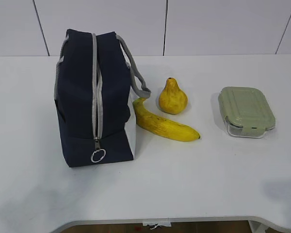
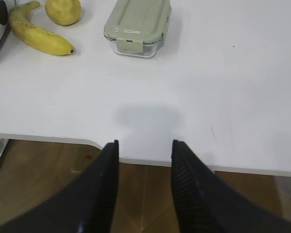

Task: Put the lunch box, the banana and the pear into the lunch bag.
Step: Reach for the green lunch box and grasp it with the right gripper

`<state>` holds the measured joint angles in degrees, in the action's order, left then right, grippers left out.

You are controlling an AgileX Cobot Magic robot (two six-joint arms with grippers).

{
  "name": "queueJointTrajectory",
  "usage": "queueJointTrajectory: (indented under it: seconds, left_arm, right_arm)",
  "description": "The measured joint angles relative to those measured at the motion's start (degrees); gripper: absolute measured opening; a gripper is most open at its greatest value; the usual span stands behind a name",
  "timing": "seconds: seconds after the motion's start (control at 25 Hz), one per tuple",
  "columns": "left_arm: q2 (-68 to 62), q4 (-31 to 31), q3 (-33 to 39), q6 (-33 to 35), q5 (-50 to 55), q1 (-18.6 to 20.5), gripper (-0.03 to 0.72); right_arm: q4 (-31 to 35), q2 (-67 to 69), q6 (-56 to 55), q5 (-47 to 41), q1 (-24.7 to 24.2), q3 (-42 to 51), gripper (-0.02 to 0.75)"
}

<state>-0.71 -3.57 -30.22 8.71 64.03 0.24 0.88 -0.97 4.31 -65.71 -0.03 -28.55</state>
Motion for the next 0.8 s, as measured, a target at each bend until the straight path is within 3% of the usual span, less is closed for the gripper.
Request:
queueJointTrajectory:
  seconds: [0.8]
  left_arm:
    - [0.0, 0.0, 0.0, 0.0, 0.0, 0.0, 0.243]
  right_arm:
    - [0.34, 0.0, 0.0, 0.0, 0.0, 0.0, 0.279]
